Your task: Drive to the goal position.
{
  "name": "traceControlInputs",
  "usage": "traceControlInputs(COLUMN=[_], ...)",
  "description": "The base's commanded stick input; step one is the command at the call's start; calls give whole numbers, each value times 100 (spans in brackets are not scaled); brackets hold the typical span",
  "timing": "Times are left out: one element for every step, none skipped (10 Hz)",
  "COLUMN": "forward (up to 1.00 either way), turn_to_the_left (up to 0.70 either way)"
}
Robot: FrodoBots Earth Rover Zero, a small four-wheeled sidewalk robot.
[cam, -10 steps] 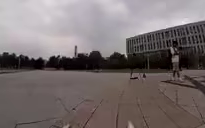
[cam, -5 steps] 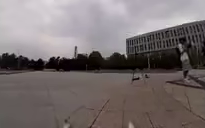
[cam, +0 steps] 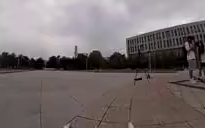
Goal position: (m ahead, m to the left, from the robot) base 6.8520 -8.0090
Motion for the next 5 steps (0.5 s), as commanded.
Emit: traceControlInputs(forward=[70, 70, 70, 70, 70], turn_to_the_left=[0, 0, 0, 0, 0])
